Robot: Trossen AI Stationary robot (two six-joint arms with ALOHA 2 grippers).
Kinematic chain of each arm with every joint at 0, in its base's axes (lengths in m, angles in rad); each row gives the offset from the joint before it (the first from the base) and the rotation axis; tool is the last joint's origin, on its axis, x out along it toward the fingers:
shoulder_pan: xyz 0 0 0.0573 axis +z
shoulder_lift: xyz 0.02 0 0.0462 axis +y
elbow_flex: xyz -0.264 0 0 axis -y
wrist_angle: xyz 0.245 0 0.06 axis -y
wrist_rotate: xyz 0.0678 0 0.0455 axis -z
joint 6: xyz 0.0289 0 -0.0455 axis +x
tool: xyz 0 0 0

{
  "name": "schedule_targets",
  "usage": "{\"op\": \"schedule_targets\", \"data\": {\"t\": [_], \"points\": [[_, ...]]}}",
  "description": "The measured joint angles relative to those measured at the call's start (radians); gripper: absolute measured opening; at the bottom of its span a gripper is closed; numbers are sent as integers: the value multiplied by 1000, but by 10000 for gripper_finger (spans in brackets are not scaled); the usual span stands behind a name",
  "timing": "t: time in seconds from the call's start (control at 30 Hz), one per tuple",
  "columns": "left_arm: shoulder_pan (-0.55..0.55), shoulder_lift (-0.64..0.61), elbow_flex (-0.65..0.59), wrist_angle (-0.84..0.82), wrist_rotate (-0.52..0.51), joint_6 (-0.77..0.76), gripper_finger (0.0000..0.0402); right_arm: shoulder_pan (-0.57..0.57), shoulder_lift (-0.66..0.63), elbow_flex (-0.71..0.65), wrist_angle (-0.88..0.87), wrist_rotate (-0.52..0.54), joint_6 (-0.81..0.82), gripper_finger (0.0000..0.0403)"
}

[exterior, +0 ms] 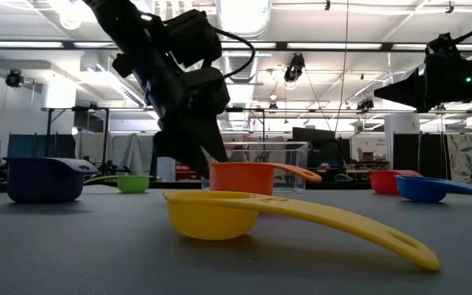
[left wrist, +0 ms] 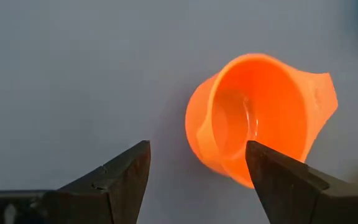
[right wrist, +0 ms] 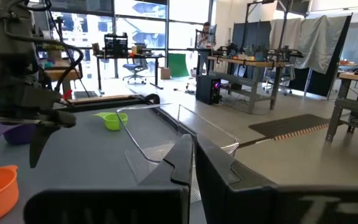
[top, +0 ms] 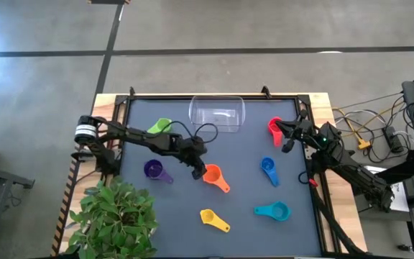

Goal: Nest measuring cups in basket
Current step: Stack the orange measuring cup on top of the purple measuring cup

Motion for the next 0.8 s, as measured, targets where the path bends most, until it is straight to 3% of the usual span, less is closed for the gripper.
{"op": "schedule_targets", "data": {"t": [0.4, 0.8], "points": [[-14, 3, 0, -11, -25, -175, 228, 0, 0, 0, 0, 0, 0, 9], [-14, 3, -1, -6, -37, -145, 79, 0, 0, 0, 0, 0, 0, 9]]}}
